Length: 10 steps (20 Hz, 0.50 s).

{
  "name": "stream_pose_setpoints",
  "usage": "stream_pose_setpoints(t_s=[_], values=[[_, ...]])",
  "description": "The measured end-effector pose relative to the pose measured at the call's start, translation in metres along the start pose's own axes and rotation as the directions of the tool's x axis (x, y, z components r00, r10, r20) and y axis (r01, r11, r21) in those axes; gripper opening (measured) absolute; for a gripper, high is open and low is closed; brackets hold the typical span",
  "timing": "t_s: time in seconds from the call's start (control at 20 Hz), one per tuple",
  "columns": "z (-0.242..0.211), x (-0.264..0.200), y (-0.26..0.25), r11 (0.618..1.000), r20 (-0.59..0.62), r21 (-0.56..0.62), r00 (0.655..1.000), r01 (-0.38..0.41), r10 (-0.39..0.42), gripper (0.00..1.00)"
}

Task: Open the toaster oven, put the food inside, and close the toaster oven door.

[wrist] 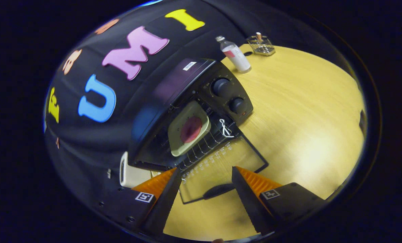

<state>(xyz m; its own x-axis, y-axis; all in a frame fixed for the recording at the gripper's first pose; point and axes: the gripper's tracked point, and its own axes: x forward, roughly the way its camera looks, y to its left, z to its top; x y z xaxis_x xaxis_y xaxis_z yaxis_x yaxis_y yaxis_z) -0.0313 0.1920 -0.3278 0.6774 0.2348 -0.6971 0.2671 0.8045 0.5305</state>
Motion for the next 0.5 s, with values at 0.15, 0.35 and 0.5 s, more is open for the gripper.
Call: stream_pose_setpoints(t_s=[0.15,0.35,0.5], values=[[-0.016,-0.018,-0.004,0.960,-0.021,-0.279,1.000,-0.009,0.004,0.99],[-0.047,-0.030,-0.011,0.884,-0.071,-0.467,0.997,-0.010,-0.026,0.99],[-0.070,-0.028,-0.016,0.847,-0.123,-0.532,0.990,-0.007,-0.069,0.99]])
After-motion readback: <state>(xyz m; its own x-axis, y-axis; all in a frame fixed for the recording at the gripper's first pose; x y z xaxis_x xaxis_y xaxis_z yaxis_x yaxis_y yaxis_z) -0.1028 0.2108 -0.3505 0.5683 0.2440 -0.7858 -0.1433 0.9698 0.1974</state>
